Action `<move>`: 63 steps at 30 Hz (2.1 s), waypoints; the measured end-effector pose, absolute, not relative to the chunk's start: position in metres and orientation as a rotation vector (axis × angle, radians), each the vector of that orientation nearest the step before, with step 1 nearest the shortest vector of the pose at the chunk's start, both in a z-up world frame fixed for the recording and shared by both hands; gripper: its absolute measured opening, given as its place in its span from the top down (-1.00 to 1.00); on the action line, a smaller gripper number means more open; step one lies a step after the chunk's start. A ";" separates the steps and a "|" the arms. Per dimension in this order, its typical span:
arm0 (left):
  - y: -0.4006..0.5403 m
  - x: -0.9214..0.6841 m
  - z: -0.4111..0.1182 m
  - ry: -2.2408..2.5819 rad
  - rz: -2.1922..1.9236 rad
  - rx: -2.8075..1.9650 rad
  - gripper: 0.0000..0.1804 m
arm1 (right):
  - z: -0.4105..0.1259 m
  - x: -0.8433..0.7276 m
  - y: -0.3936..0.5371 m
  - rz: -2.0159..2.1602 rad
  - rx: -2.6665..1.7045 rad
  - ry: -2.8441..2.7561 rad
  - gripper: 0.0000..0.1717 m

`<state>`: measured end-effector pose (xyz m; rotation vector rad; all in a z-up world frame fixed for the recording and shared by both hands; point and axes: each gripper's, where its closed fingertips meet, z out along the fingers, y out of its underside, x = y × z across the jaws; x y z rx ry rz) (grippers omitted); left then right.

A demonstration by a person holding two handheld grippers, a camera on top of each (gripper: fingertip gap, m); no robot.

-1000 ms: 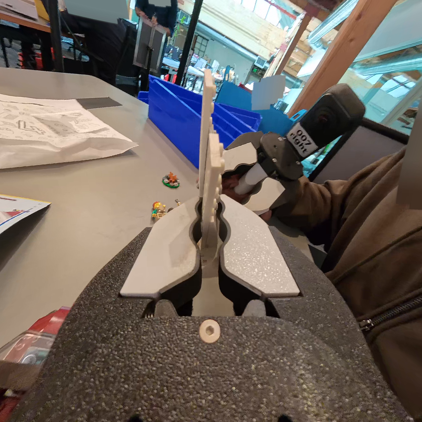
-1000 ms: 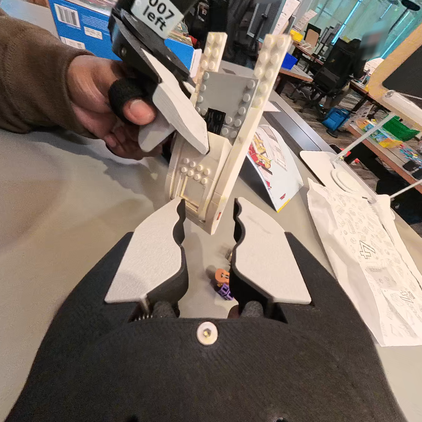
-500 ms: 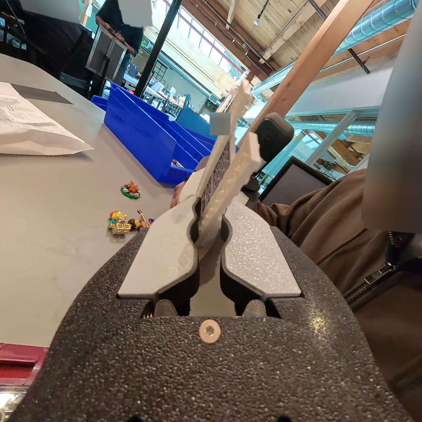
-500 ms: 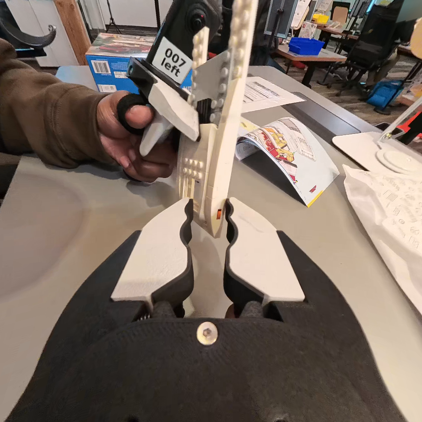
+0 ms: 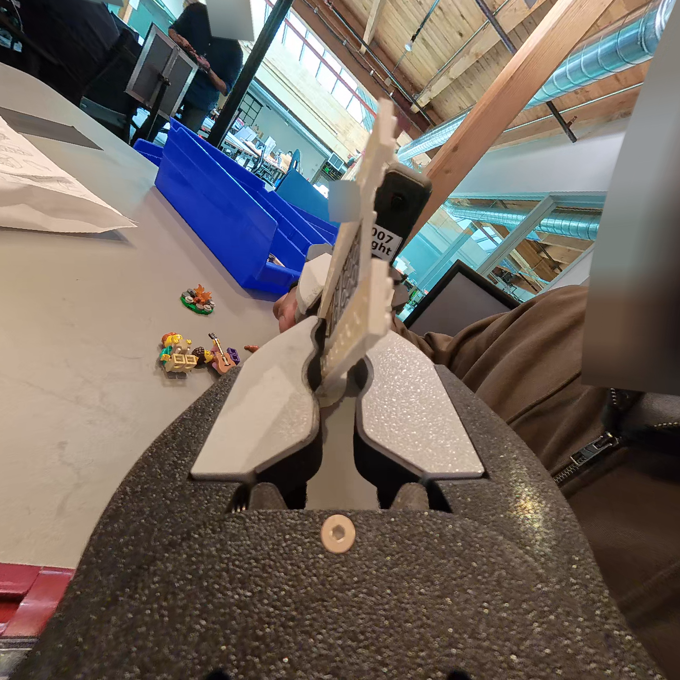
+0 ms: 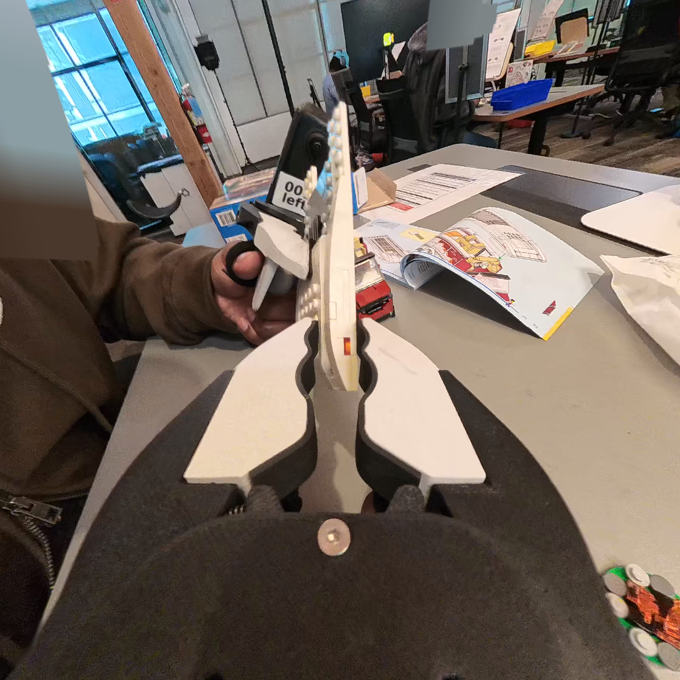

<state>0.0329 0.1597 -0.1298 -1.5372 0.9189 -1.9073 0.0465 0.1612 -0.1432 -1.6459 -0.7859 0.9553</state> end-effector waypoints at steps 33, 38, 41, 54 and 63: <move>0.168 0.014 -0.096 0.677 -2.173 -1.341 0.88 | -0.124 0.040 0.147 1.195 -1.529 -0.738 0.80; 0.163 0.017 -0.097 0.711 -2.175 -1.340 0.88 | -0.122 0.040 0.147 1.216 -1.516 -0.720 0.79; 0.161 0.017 -0.095 0.729 -2.157 -1.324 0.87 | -0.122 0.039 0.147 1.208 -1.513 -0.722 0.80; 0.162 0.018 -0.095 0.844 -1.843 -1.326 0.88 | -0.127 0.049 0.163 0.676 -1.493 -0.829 0.68; 0.157 0.031 -0.118 1.048 -1.472 -1.397 0.88 | -0.134 0.047 0.161 0.050 -1.315 -1.087 0.70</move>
